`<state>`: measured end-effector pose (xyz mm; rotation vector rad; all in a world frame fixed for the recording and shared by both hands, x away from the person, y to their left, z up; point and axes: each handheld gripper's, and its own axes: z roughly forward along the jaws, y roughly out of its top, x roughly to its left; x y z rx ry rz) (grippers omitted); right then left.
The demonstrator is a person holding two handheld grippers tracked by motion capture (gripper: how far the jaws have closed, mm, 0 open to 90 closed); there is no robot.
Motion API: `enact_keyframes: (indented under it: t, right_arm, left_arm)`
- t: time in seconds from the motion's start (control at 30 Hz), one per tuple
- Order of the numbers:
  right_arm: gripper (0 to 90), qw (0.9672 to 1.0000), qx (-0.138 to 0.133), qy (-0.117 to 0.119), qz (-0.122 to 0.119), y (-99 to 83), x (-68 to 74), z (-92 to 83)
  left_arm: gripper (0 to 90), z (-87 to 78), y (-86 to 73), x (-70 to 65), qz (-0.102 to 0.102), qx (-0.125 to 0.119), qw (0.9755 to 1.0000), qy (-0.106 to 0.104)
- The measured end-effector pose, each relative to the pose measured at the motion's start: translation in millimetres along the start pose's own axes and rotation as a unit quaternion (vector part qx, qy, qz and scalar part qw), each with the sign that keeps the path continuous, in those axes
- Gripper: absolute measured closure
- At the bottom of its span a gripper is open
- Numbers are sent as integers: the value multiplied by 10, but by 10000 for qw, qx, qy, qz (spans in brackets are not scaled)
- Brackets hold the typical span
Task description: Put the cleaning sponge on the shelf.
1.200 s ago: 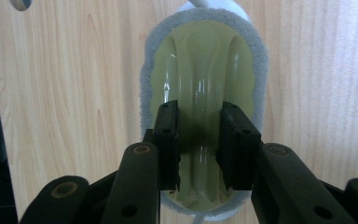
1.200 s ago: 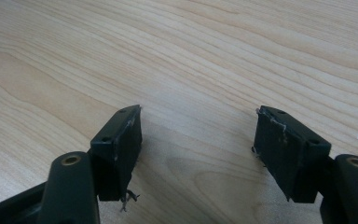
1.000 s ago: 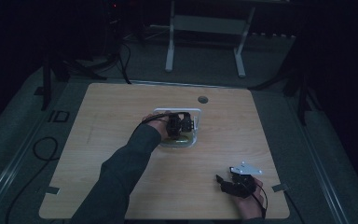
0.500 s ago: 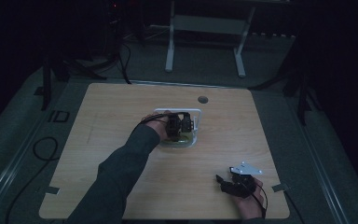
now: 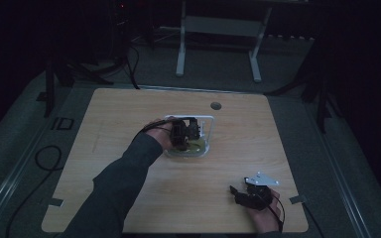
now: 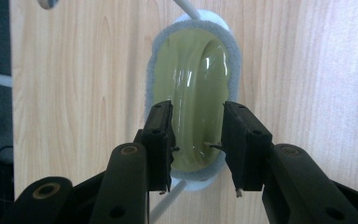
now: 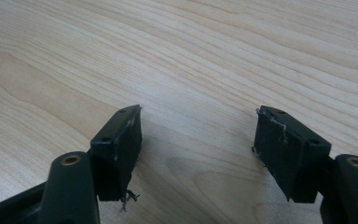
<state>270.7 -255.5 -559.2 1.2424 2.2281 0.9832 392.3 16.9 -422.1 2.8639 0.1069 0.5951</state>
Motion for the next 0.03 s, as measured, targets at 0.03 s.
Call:
enact_keyframes:
  t: [0.03]
  right_arm:
    - [315,10000,1,0,3,0,1,0]
  left_arm:
    - [635,-40,-27,-18,-39,-76,10000,16]
